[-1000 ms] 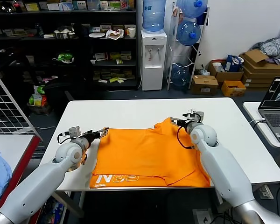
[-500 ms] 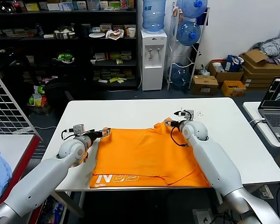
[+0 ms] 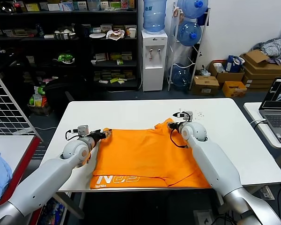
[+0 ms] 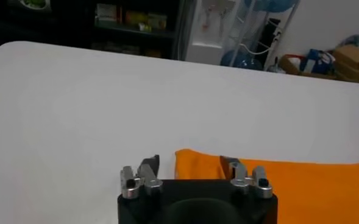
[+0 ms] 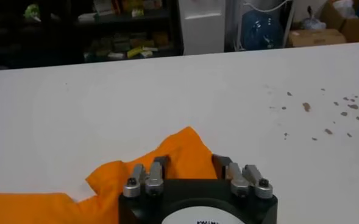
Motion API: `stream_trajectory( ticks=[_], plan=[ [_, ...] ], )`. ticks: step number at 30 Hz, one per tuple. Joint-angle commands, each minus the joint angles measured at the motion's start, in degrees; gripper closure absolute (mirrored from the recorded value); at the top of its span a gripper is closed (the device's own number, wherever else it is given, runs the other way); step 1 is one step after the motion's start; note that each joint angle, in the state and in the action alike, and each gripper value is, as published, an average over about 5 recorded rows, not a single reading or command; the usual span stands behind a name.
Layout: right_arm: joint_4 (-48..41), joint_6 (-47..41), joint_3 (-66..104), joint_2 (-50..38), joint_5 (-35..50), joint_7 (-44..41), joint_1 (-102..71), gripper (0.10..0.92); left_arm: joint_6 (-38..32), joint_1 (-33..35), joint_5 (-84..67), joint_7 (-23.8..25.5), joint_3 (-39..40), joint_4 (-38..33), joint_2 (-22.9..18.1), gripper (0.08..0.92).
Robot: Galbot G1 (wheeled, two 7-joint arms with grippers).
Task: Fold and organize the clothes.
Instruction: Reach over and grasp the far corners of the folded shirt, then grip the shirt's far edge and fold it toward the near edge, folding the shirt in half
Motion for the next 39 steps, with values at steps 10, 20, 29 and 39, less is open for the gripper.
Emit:
stream_trajectory(
  ticks=[10, 20, 29, 39],
  plan=[
    [2.18, 1.85, -0.16, -1.12, 0.60, -1.31, -0.68, 0.889, -1.66, 0.24, 4.20, 1.71, 0.59, 1.75, -0.97, 0.736],
    [6.92, 5.90, 1.74, -3.42, 1.96, -2.48, -3.32, 0.903, -4.15, 1.83, 7.37, 2.64, -1.73, -1.73, 0.08, 0.907],
    [19.79, 3.54, 6.43, -9.10, 8.29, 0.05, -11.53, 0.903, -3.83, 6.53, 2.96, 0.61, -5.67, -11.88, 4.92, 0.907],
    [35.12, 0.45, 12.66, -17.61, 16.02, 3.87, -24.56, 0.903, -3.40, 16.45, 0.60, -0.86, -10.56, -25.55, 10.79, 0.907]
  ],
)
